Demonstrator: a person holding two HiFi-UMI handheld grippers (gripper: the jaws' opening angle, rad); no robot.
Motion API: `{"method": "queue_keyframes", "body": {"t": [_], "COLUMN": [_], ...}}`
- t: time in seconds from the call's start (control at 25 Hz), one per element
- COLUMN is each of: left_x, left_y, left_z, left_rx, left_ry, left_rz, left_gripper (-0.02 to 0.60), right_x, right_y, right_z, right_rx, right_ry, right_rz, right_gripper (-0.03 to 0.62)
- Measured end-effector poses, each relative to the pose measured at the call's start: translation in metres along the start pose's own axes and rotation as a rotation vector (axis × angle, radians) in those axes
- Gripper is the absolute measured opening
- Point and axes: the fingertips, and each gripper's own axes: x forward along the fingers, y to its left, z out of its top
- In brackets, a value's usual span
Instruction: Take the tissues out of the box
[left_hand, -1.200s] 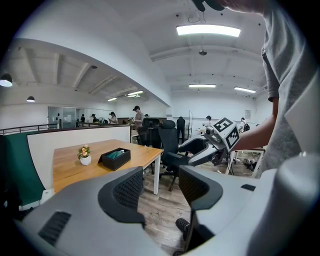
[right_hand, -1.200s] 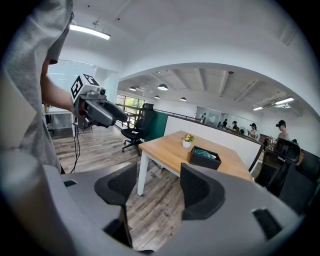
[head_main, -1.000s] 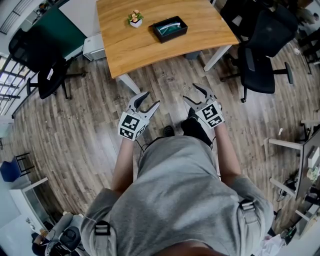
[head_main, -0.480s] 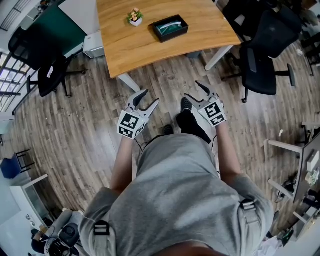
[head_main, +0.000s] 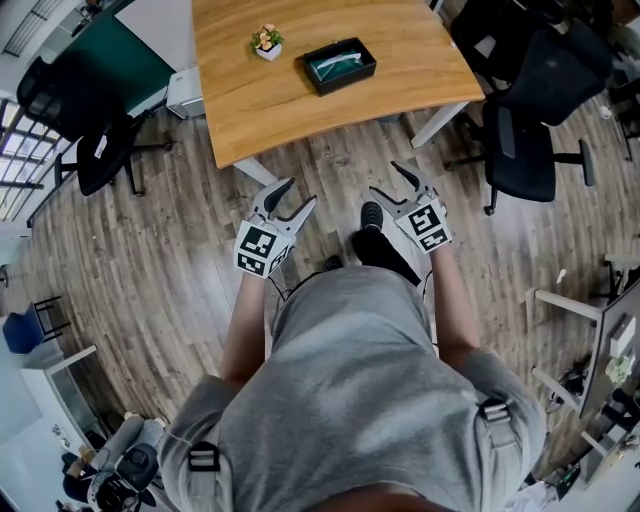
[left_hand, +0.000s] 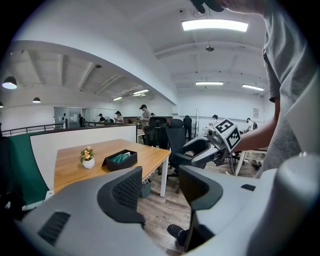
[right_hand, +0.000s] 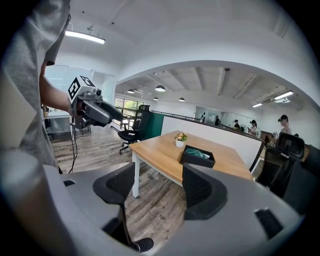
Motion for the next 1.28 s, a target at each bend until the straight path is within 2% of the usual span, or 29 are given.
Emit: {"method": "queue_keyframes", "body": {"t": [0.52, 1.28], "left_x": [0.05, 0.1], "left_y": [0.031, 0.067], "left_z": [0.018, 0.043], "left_rx": [-0.008, -0.042], "left_ry": [0.021, 0.068], "left_rz": [0.033, 0.147], "left_gripper": [0.239, 0.239], "right_x": [0.018, 0.079], "right_y": [-0.072, -0.139], "right_z": [-0.018, -0.002], "right_rx": [0.047, -0.003], "right_ry": [0.021, -0.005], "right_rz": [-0.019, 0.107], "right_gripper": [0.304, 0.295]}}
